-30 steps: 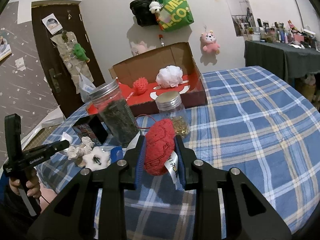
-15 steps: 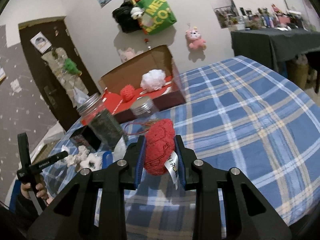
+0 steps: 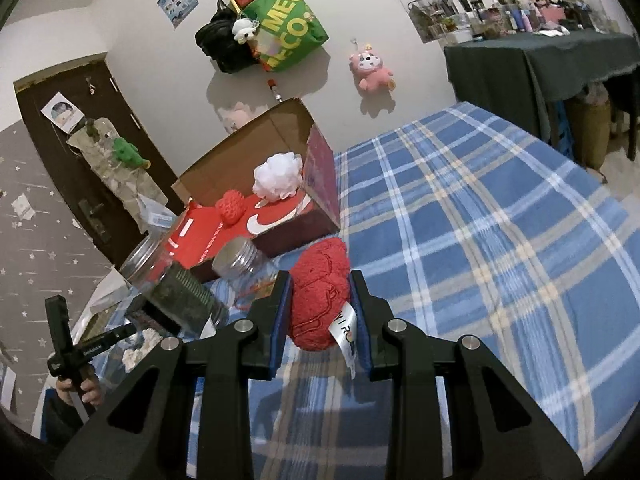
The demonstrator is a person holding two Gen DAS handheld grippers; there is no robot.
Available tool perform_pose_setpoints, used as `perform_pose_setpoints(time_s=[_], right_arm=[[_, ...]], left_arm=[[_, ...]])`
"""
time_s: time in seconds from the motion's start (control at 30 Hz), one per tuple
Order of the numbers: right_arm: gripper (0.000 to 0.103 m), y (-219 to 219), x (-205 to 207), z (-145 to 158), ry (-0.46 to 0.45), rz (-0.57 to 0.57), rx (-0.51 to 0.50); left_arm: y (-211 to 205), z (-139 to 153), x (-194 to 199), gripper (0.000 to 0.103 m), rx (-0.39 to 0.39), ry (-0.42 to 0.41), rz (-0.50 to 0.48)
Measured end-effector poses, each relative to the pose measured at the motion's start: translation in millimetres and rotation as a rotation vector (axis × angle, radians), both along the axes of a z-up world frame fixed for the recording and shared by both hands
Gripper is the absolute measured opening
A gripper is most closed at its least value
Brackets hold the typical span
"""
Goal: Organize soft objects
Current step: 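Carry the sock and pouch into the box and open both tools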
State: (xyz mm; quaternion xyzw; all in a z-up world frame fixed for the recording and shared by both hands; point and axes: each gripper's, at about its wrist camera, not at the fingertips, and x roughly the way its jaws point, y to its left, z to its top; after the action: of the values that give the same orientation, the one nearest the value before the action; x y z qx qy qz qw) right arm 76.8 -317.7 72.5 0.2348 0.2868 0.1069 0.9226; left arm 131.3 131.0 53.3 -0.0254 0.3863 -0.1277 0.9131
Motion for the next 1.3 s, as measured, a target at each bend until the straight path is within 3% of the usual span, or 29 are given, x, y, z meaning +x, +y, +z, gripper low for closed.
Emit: perform_pose_setpoints(time_s=[0.3,0.6,1.1,1.3], right_arm=[[0.027,19.3,36.7,2.7,0.024,0.045,-0.086],[0.027,43.2,59.4,17.4,-0.006,0.106,-0.23],[0.027,71.4,98.2,34.6,-0.011,0.236,-0.359],[0.027,76.4,114.6,38.4,0.006,0.288,-0.351]], left_arm=[[-2.1,-5.8,23.6,0.014,0.027,0.045,-0.067],[-7.7,7.9,36.9,0.014,0.057,0.02,-0.134],[-20.0,15.2,62.5,0.014,0.149,0.037,-0.235],[-25.5,26.2,71.4,0.014,0.143,0.032,-0.281]])
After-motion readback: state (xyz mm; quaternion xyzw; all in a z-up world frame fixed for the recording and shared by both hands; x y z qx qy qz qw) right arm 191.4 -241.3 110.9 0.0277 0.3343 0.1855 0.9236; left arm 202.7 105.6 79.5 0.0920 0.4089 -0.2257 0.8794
